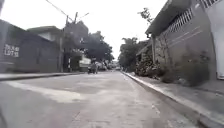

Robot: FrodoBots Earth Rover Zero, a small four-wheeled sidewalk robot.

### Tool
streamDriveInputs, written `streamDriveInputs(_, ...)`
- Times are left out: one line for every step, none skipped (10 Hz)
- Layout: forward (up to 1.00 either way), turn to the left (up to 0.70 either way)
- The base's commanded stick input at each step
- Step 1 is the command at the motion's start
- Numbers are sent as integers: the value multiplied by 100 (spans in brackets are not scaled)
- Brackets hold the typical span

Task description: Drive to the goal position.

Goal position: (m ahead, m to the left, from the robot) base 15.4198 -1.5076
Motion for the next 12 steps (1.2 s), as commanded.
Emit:
streamDriveInputs(70,-35)
streamDriveInputs(70,-35)
streamDriveInputs(70,-35)
streamDriveInputs(70,-27)
streamDriveInputs(70,-8)
streamDriveInputs(70,0)
streamDriveInputs(70,0)
streamDriveInputs(70,0)
streamDriveInputs(70,0)
streamDriveInputs(70,0)
streamDriveInputs(70,0)
streamDriveInputs(70,0)
